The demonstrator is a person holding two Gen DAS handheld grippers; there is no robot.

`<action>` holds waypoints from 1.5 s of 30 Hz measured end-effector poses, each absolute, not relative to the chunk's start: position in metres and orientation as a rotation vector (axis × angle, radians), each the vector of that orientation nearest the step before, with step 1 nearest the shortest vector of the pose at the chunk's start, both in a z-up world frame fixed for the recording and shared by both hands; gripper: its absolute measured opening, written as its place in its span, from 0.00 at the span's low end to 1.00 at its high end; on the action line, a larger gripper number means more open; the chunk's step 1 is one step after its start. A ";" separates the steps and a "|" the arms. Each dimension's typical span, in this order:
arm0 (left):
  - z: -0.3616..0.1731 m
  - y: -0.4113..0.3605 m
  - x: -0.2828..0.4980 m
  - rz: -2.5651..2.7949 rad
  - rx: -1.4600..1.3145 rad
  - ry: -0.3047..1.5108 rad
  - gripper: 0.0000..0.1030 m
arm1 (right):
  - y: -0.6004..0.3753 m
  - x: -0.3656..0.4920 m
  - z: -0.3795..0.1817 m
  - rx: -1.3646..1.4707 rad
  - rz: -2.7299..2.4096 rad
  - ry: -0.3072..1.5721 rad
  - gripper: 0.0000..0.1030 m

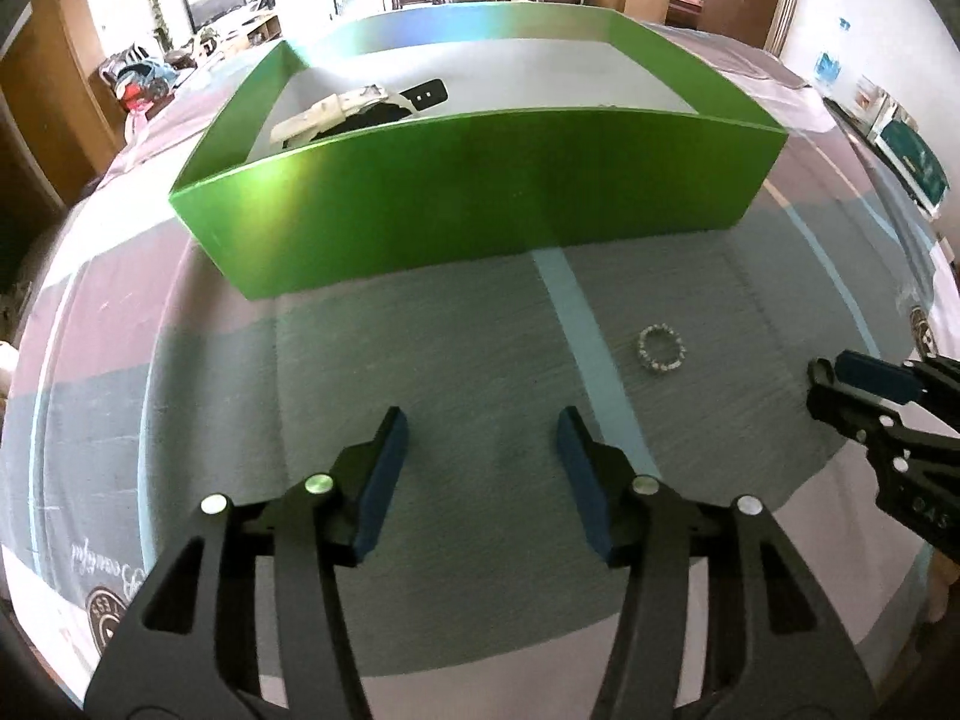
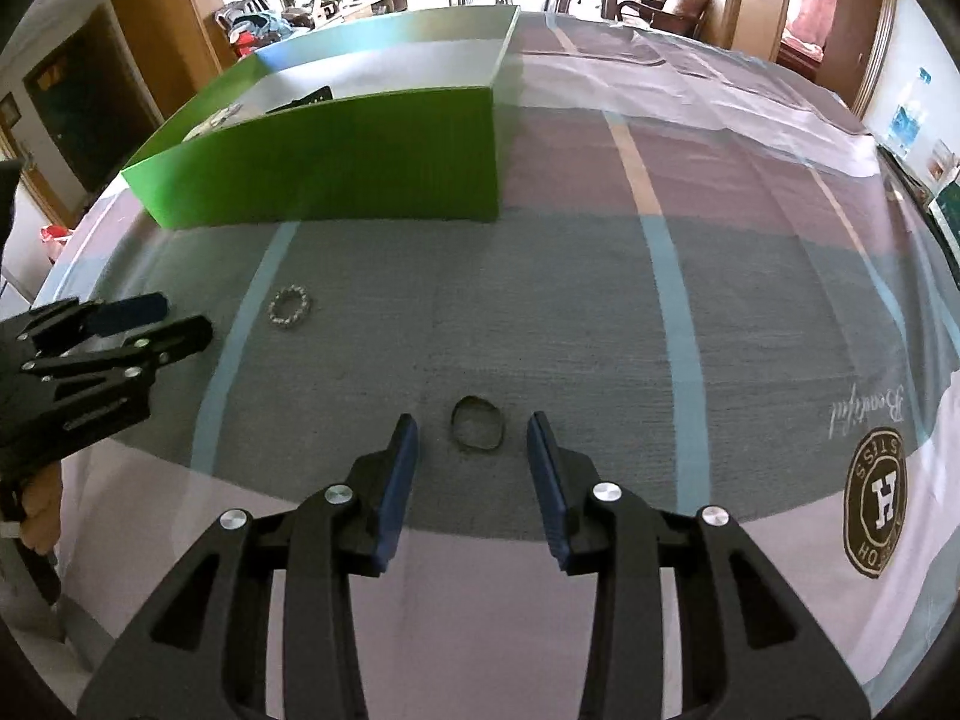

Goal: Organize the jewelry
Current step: 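Grasp the silver ring with the left tool while the right grasps the black ring, then drop the silver ring into the green box with the left tool while the right drops the black ring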

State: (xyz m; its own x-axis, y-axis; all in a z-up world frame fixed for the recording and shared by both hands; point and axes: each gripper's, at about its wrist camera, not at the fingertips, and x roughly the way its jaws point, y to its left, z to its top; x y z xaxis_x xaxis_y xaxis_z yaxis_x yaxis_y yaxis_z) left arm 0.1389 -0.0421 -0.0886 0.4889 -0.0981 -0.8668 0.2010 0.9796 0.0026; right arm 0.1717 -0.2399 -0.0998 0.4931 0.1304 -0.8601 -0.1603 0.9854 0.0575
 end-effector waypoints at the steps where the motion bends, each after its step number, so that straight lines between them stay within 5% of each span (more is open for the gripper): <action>1: -0.088 -0.044 0.138 -0.196 0.104 1.042 0.51 | -0.239 0.172 -0.100 -0.045 0.165 1.036 0.24; 2: -0.087 -0.047 0.138 -0.205 0.104 1.039 0.51 | -0.239 0.172 -0.099 -0.045 0.164 1.036 0.18; 18: -0.093 -0.107 0.146 -0.292 0.161 1.023 0.53 | -0.240 0.174 -0.100 -0.028 0.169 1.022 0.18; 23: -0.092 -0.112 0.145 -0.295 0.180 0.984 0.21 | -0.241 0.175 -0.100 -0.021 0.169 1.021 0.18; 45: -0.058 -0.036 0.119 -0.174 0.055 0.929 0.21 | -0.198 0.171 -0.080 -0.050 0.274 0.979 0.18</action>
